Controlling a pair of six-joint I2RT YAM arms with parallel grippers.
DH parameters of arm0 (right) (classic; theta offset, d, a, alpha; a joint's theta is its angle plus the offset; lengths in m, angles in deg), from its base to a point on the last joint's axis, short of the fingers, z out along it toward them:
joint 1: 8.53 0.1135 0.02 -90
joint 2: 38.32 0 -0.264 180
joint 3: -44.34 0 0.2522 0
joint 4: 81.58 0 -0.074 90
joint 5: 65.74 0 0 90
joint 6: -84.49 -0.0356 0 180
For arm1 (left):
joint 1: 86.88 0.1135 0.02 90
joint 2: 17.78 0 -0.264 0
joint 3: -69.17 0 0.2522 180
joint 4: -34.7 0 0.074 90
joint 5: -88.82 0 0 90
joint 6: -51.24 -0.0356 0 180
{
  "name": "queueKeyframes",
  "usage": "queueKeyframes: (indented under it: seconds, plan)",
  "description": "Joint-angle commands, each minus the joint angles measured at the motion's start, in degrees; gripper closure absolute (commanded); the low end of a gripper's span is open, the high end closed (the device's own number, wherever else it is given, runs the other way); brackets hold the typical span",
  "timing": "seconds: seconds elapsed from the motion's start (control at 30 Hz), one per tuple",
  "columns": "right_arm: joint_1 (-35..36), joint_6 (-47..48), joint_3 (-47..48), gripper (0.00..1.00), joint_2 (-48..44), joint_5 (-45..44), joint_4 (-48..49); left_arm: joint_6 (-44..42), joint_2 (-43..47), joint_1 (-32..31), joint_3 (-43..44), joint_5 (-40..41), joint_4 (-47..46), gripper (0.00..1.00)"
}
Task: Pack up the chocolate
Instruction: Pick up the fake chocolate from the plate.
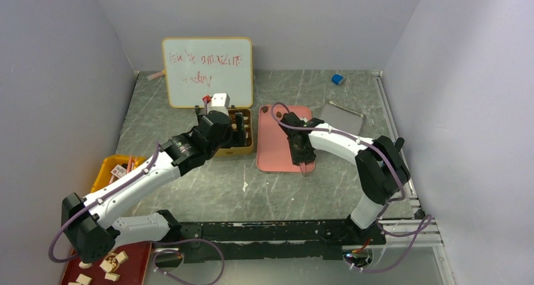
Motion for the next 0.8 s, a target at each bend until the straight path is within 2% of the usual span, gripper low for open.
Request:
queueKeyframes:
  seconds: [0.0, 0.17, 0.3, 0.37, 0.6, 0.77]
  plan:
    - [-1.11, 1.89, 3.42, 0.64, 1.35, -0.23, 2.34, -1.01, -0.46, 0.08, 2.48, 1.29, -1.25, 0.08]
    - [-1.58, 2.76, 4.50, 0.67, 2.25, 0.66, 2.69, -1.08, -0.62, 0.11, 2.82, 1.73, -1.10, 0.08]
    - [-1.60, 3.11, 4.92, 0.85, 1.16, 1.16, 2.03, -0.77, -0.33, 0.23, 2.71, 1.99, -0.97, 0.08]
    - [-1.62, 3.22, 5.15, 0.89, 0.30, 1.00, 1.35, -0.51, -0.08, 0.30, 2.45, 2.01, -0.97, 0.08]
    - [-1.54, 4.12, 6.66, 0.97, -4.46, 0.12, -1.47, 0.23, 0.68, 0.30, 2.33, 2.22, -1.05, 0.08]
    - [-1.44, 5.02, 7.98, 0.98, -6.79, 1.14, -2.98, 0.82, 1.53, 0.31, 2.11, 2.80, -0.88, 0.08]
